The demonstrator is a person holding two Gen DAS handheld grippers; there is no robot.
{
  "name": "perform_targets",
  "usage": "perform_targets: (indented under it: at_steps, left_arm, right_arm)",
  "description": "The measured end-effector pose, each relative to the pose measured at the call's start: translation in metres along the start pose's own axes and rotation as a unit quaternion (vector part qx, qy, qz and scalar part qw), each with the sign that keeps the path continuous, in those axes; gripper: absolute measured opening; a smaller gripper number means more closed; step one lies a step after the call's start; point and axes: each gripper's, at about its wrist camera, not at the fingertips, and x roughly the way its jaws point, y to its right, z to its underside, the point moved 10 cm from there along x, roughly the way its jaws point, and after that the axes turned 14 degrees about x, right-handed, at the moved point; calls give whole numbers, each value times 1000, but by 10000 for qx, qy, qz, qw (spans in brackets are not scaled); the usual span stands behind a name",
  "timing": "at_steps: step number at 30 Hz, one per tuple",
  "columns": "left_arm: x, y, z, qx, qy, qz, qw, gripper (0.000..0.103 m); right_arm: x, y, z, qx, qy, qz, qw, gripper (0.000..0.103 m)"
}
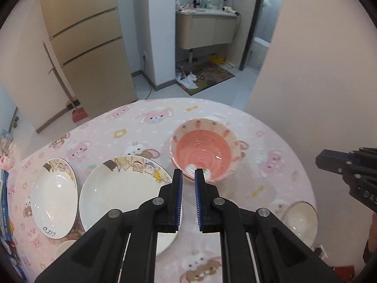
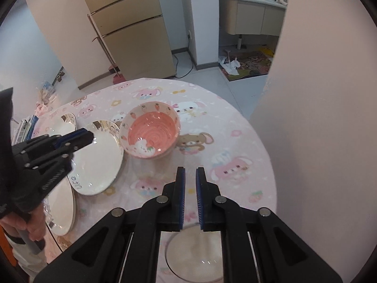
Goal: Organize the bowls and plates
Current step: 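Open both grippers and withdraw from the stacked pink bowls, then move both grippers to the white bowl and close on its rim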
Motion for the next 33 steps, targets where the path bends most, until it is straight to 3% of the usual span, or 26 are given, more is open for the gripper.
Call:
perform_targets:
  at_steps: [1, 4, 9, 13, 14, 16, 24, 26, 33]
  left_arm:
    - [-12, 5, 2, 86, 156, 18, 9998, 18]
    - [-41, 10, 14, 101, 481, -52, 9988, 69]
    - [-69, 32, 28, 360, 548, -130, 9978, 72]
    - [-79, 66, 37, 515, 542, 61, 9972, 73]
    - [-78, 70, 40, 494, 542, 119, 9972, 78]
    - [-72, 85, 46, 384, 541, 358, 9972, 84]
    - [-26, 128, 74, 597, -2, 666, 9960, 84]
    - [-17, 136, 76, 612, -44, 761, 9952, 84]
    - [16, 151, 78, 369, -355, 1131, 9923, 84]
  right_arm:
    - [-7, 4, 6, -2, 32, -4, 10000, 8]
    - [-24, 12, 31, 21, -15, -158, 9999, 8]
    - [-46, 19, 65, -93, 12, -238, 9997, 8]
    - [-51, 29, 78, -6, 8, -212, 9998, 9]
    - [-51, 33, 81, 40, -23, -218, 9998, 10]
    - [-50, 42, 89, 96, -64, -186, 9998, 11]
    - [-23, 78, 108, 262, -282, 114, 9992, 21]
    - [-15, 84, 111, 322, -337, 138, 9988, 28]
    - [15, 98, 117, 405, -573, 192, 9973, 30]
